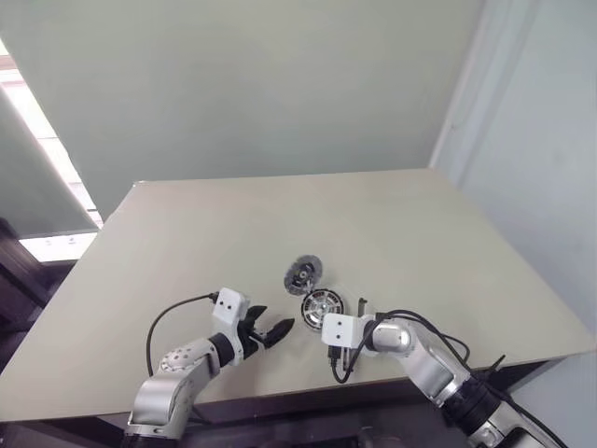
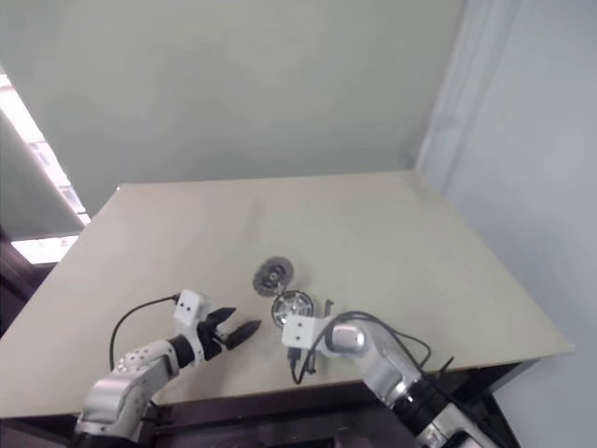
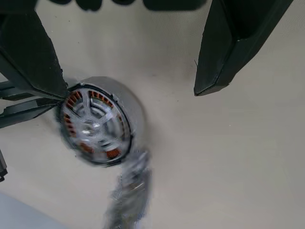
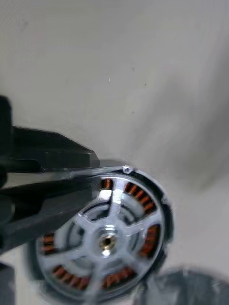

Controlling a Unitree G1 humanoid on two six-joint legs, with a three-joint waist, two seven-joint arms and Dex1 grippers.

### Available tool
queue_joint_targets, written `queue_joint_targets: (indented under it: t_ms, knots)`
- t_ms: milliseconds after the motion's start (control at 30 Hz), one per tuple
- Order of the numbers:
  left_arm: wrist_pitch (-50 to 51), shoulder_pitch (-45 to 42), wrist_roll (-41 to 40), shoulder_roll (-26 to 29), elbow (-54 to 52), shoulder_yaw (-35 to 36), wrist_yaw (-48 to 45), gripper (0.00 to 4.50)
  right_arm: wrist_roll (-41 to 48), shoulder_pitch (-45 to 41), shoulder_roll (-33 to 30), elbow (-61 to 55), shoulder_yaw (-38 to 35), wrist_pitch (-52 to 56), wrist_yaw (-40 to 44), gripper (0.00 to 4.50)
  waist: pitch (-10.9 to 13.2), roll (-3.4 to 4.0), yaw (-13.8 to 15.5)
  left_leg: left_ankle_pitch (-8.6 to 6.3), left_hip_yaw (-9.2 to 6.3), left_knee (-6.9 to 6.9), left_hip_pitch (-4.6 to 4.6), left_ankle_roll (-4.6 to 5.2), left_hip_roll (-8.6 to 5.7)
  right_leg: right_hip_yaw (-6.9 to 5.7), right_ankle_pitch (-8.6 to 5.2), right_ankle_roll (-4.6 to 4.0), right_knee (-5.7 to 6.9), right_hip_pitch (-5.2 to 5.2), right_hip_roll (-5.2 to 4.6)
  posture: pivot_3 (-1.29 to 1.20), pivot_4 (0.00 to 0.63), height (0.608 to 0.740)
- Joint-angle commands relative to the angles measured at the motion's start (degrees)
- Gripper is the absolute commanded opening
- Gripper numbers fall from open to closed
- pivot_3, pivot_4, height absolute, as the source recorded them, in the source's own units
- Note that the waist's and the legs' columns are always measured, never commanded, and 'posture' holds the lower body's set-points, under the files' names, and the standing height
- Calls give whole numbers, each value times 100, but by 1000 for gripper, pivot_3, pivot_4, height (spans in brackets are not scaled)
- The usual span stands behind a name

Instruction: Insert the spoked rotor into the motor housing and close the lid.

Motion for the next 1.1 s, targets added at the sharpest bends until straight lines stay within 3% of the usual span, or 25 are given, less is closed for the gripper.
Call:
queue_joint_targets:
  t_ms: [33,633,900,1100]
  knots:
    - [-137,-147,19,-36,-36,5,-14,4500,415,31,236,-376,-369,467,51,1,0,1,1,0,0,-1,0,0,0,0,0,0,1,-1,0,0,0,740]
    - [-334,-128,66,-122,121,100,50,4500,1767,137,1580,-2395,-943,4487,-367,1,0,3,5,0,-13,1,-60,0,-3,-10,3,5,1,-49,-2,0,0,740]
    - [-223,-197,-424,-390,105,665,224,4500,1996,256,1817,-2000,-659,4441,-971,1,0,4,2,0,-14,-2,-69,-1,-1,-11,9,15,1,-62,-2,0,0,740]
    - [-245,-193,-393,-356,161,709,231,4500,1924,215,1950,-1457,-434,3614,-1423,1,0,4,2,0,-10,1,-69,-1,-3,-9,9,14,1,-59,-2,0,0,740]
